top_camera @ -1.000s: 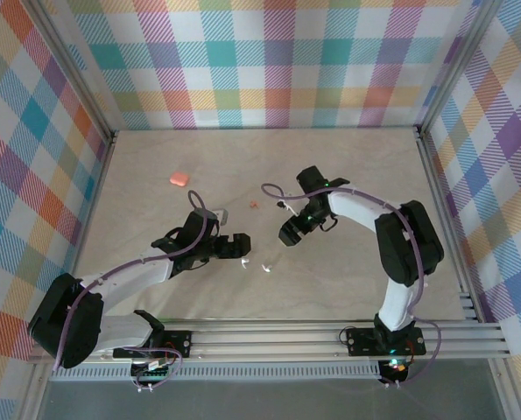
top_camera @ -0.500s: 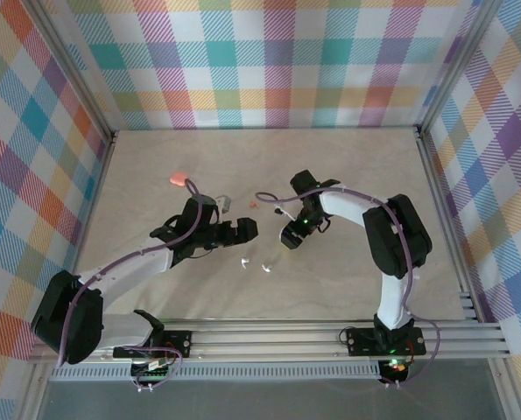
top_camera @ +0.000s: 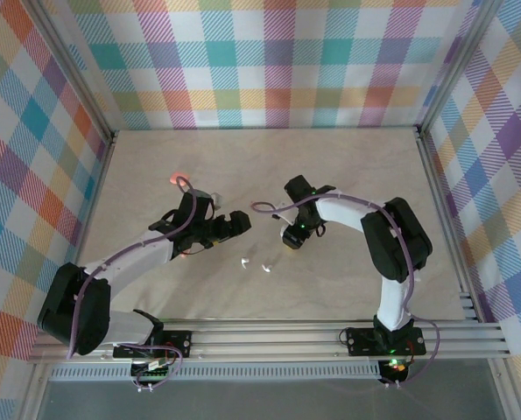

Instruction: Insert the wireless bluetooth earbuds into the charging case

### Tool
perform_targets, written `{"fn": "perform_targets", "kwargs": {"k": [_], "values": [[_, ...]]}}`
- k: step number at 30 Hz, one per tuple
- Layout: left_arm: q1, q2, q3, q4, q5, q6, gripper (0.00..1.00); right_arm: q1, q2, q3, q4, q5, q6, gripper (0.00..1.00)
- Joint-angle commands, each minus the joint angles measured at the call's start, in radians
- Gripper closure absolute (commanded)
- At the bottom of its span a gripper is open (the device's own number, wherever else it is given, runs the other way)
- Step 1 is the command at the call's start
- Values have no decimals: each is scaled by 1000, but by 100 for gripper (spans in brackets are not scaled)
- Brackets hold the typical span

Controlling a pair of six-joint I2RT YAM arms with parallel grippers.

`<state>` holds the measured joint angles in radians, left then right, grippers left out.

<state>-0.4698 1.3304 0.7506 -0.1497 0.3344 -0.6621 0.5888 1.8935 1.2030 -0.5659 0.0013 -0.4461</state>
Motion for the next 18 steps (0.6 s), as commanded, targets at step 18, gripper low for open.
{"fn": "perform_targets", "kwargs": {"k": [18], "values": [[52, -95, -35, 11, 80, 95, 18, 81, -183, -154, 182, -29, -8, 64]]}}
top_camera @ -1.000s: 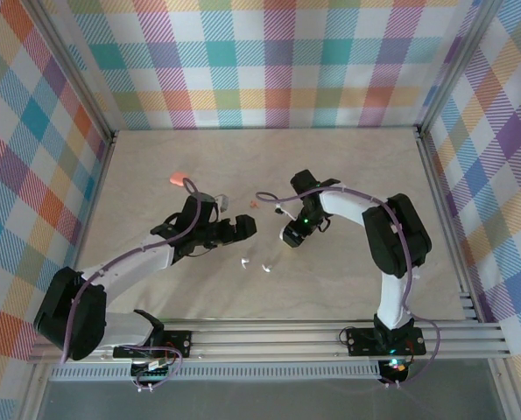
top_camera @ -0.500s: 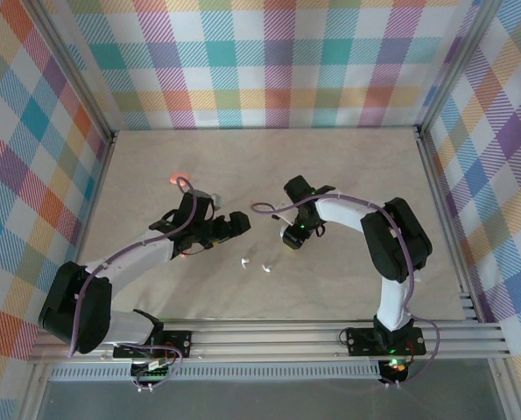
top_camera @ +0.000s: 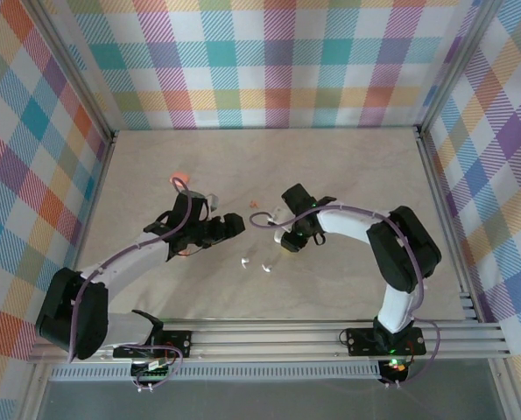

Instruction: Insert the wireless bluetooth earbuds into the charging case

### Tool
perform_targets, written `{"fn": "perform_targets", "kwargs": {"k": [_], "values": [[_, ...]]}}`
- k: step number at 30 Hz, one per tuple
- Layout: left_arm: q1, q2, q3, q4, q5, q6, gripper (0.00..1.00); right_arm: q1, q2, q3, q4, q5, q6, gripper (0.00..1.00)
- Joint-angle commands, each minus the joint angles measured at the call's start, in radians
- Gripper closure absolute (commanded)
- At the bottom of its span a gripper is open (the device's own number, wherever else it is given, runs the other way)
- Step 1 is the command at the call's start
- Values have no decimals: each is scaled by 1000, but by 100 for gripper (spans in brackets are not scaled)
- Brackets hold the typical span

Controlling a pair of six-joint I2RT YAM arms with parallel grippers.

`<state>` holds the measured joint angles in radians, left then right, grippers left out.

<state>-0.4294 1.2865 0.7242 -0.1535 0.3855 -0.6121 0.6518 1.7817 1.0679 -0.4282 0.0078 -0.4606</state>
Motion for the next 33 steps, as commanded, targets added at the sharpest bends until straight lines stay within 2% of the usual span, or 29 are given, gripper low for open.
{"fn": "perform_targets", "kwargs": {"k": [1, 8, 11, 14, 17, 21, 29, 33], "values": [[12, -67, -13, 26, 37, 61, 19, 23, -96, -28, 51, -31, 9, 65], [5, -233, -86, 133, 77, 155, 19, 93, -267, -72, 68, 19, 15, 65], [-5, -268, -71, 117, 114, 187, 17, 145, -345, -80, 68, 56, 11, 65], [-10, -221, -3, 64, 229, 197, 19, 195, -413, -85, 71, 78, 6, 65], [-36, -165, -1, 177, 338, 129, 27, 224, -450, -75, 58, 87, 8, 65], [-85, -151, 0, 227, 329, 118, 28, 245, -470, -52, 22, 100, 6, 65], [-126, -111, 7, 244, 354, 108, 31, 254, -502, -57, 8, 107, 6, 64], [-147, -79, 7, 268, 364, 93, 39, 256, -512, -56, 11, 105, 7, 65]]}}
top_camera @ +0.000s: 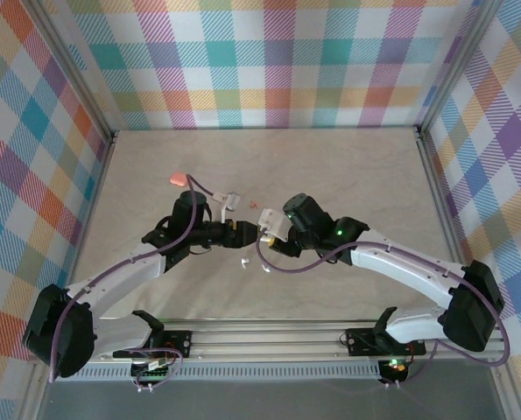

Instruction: Insert the wireless bluetooth earbuds into the charging case

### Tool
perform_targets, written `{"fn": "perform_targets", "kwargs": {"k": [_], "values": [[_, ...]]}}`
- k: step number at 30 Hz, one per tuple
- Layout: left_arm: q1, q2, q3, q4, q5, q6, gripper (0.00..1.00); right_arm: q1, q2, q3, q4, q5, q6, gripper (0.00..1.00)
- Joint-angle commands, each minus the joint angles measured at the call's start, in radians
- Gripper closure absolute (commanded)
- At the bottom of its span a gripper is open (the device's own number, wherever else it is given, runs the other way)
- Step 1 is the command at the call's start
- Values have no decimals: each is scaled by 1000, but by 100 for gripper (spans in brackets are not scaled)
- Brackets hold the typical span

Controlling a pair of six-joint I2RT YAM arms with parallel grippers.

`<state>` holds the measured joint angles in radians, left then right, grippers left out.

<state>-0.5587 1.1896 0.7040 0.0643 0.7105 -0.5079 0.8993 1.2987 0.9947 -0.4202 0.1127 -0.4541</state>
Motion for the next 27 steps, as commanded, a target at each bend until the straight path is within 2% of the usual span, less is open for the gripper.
{"fn": "perform_targets", "kwargs": {"k": [1, 10, 13, 17, 21, 24, 27], "values": [[-24, 29, 31, 63, 41, -19, 41, 9, -31, 18, 1, -2, 0, 64], [-53, 105, 72, 97, 32, -24, 52, 11, -42, 8, 8, -7, -5, 64], [-53, 107, 68, 114, 11, -25, 62, 10, -47, -3, 7, -5, -5, 65], [-53, 102, 50, 135, -25, -25, 82, 10, -62, -19, 19, -11, 12, 63], [-53, 85, 32, 149, -72, -14, 93, 9, -103, -36, 41, -33, 54, 50], [-50, 54, 24, 147, -111, 14, 97, -22, -162, -46, 53, -115, 150, 40], [-36, 7, 12, 158, -159, 47, 100, -125, -253, -76, 97, -335, 310, 36]]}}
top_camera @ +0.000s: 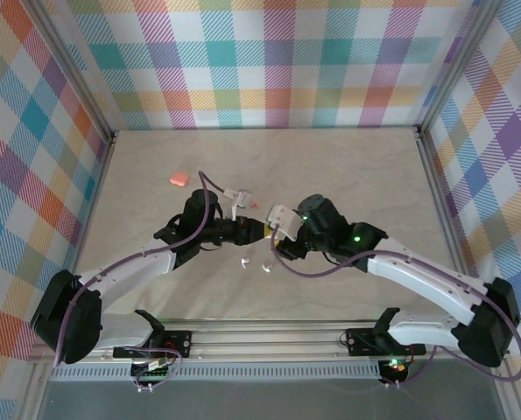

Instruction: Insert the wireless bluetooth earbuds into the charging case

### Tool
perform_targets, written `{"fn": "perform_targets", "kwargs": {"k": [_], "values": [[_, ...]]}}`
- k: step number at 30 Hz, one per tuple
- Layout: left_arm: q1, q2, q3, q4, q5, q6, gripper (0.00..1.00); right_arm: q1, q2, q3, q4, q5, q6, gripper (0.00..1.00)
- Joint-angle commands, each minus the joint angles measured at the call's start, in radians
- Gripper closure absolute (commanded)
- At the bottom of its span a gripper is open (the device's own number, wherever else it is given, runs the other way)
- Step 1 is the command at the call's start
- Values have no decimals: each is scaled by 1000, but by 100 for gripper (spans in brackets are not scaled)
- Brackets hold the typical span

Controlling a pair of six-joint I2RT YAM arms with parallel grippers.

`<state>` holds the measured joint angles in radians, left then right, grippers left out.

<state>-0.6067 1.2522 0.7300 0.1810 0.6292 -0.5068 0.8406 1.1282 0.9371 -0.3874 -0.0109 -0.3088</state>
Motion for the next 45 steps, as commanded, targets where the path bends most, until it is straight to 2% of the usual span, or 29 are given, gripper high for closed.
{"fn": "perform_targets", "kwargs": {"k": [1, 5, 8, 10, 14, 17, 22, 26, 29, 33, 40, 45], "values": [[17, -75, -22, 56, -88, 56, 100, -115, -112, -34, 92, -304, 247, 35], [46, -147, -65, 180, -87, 65, 100, -278, -144, -59, 212, -606, 501, 36], [53, -185, -69, 242, -64, 73, 100, -321, -99, -32, 258, -753, 617, 37], [55, -201, -62, 265, -40, 75, 100, -324, -68, -16, 296, -813, 669, 40], [55, -216, -47, 323, 12, 37, 100, -325, -27, -34, 484, -884, 807, 50], [47, -186, -24, 376, 72, -33, 100, -325, -10, -44, 577, -892, 865, 52], [12, -165, 2, 373, 115, -47, 100, -325, 14, -48, 679, -929, 940, 54], [-2, -165, 20, 371, 133, -46, 100, -325, 24, -41, 683, -958, 951, 62], [-11, -161, 33, 371, 139, -35, 100, -325, 27, -41, 658, -962, 941, 63], [-19, -152, 47, 358, 150, -21, 100, -326, 26, -40, 622, -953, 933, 55], [-19, -195, 52, 268, 122, 27, 100, -332, -20, -11, 400, -799, 842, 52], [-20, -213, 51, 253, 115, 28, 100, -334, -20, -5, 384, -792, 862, 45]]}}
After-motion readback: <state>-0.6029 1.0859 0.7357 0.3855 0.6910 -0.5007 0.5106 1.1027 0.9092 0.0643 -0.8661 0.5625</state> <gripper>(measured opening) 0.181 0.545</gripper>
